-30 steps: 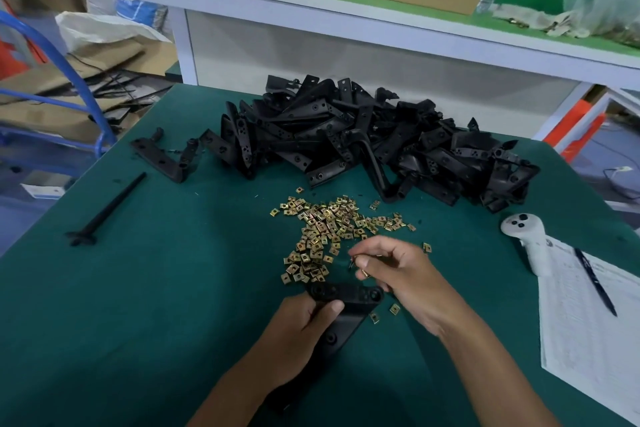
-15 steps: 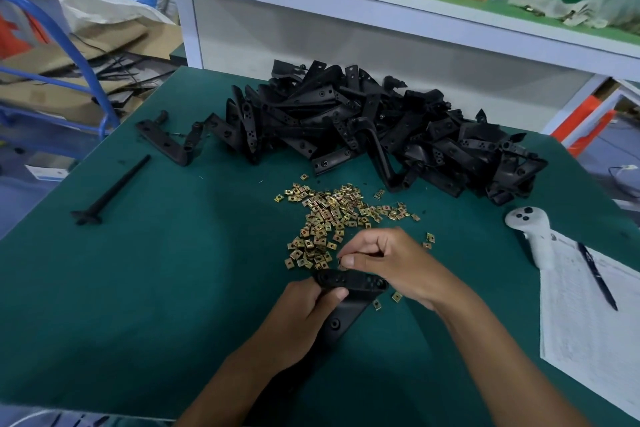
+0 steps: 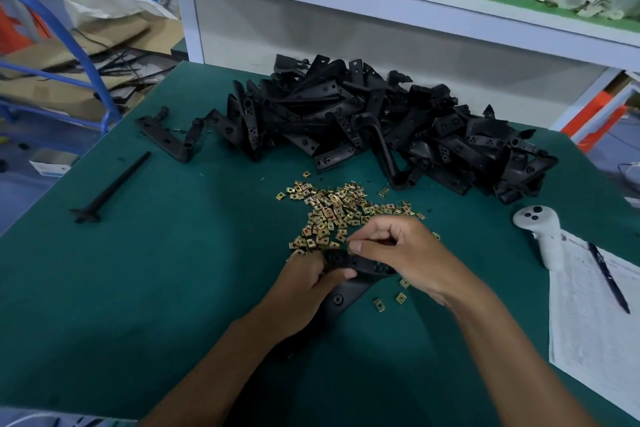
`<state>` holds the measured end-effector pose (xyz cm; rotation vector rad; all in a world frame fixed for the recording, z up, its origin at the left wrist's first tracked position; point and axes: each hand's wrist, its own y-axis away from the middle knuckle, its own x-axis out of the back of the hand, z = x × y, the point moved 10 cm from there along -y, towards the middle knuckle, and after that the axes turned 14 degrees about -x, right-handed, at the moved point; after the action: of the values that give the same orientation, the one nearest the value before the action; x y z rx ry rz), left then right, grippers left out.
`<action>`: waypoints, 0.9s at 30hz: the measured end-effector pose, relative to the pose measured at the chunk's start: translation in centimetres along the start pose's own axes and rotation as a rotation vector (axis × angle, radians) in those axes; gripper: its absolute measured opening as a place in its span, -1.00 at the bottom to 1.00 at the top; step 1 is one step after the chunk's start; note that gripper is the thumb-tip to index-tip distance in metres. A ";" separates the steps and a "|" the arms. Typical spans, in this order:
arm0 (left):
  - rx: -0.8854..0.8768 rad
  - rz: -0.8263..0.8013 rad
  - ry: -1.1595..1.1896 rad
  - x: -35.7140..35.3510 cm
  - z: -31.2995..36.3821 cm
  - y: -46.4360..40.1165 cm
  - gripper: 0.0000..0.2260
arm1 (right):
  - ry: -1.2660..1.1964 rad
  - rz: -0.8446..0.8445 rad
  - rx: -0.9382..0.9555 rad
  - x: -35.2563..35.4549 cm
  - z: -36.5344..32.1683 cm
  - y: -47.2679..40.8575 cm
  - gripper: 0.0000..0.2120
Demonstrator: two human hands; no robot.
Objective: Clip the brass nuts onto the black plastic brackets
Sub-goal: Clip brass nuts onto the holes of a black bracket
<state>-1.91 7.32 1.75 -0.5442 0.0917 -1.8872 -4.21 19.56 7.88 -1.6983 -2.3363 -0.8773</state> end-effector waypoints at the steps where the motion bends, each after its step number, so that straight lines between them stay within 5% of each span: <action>1: -0.010 -0.008 -0.036 0.3 0.1 -0.6 -0.74 | -0.008 -0.003 0.002 0.2 -0.1 -0.2 -0.98; 3: -0.028 -0.020 -0.077 0.8 0.0 -1.8 -0.86 | -0.011 0.000 0.010 0.4 -0.2 -0.5 -0.95; 6: -0.111 -0.028 -0.147 1.7 1.0 -3.8 -0.68 | -0.014 0.030 0.012 1.2 -0.2 -1.4 -0.92; 10: -0.105 0.001 -0.118 2.0 0.5 -5.4 -0.92 | 0.081 0.127 0.079 2.7 -0.5 -3.1 -0.87; 13: -0.127 0.078 -0.115 2.4 -0.1 -5.4 -0.77 | 0.063 0.133 0.151 2.4 -0.4 -4.3 -0.80; 18: -0.152 0.241 -0.058 4.5 -1.1 -5.4 -0.77 | -0.743 0.045 0.054 3.7 5.5 -6.7 -0.57; 27: -0.134 0.323 0.012 5.1 -1.5 -5.1 -0.80 | -1.184 -0.084 -0.032 3.2 7.7 -8.1 -0.69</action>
<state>-8.36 4.34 3.63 -0.5725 0.2984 -1.5764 -10.94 24.61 -0.22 -2.5853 -2.9946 0.2537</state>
